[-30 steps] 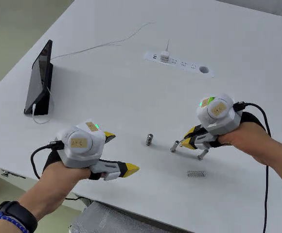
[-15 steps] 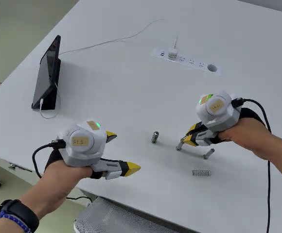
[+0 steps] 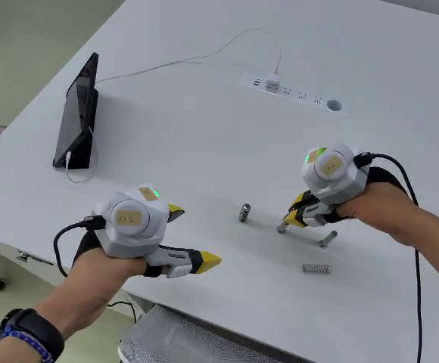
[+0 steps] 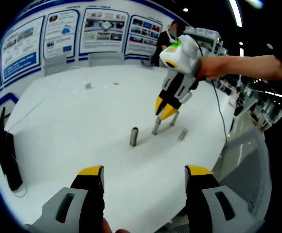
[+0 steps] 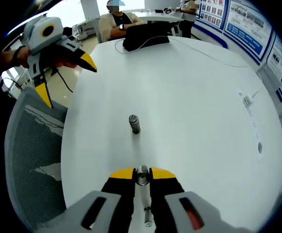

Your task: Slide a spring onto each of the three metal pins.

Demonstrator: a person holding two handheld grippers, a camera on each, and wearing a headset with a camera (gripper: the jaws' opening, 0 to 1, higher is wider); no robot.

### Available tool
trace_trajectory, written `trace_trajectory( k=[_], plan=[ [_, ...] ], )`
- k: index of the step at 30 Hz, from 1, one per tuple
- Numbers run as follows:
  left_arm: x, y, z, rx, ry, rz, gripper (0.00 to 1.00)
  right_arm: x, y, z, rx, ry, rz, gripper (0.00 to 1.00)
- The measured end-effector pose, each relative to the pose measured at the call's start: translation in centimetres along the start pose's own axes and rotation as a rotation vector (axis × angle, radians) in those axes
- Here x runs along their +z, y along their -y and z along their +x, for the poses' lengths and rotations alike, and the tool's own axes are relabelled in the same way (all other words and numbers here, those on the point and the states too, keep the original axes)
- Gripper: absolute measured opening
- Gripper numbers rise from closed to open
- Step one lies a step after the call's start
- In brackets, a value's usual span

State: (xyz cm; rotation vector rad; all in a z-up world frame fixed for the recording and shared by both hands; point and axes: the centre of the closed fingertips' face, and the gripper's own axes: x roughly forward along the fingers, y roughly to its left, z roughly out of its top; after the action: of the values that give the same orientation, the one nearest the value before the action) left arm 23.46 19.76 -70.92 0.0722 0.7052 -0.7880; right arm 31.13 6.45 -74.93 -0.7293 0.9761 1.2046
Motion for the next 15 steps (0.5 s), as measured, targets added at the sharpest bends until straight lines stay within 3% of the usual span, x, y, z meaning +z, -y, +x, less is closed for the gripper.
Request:
trace_trajectory(
  k=[15],
  plan=[
    [-0.2, -0.5, -0.2, 0.013, 0.002, -0.013, 0.68, -0.7, -0.1, 2.0, -0.001, -0.035, -0.047, 0.13]
  ],
)
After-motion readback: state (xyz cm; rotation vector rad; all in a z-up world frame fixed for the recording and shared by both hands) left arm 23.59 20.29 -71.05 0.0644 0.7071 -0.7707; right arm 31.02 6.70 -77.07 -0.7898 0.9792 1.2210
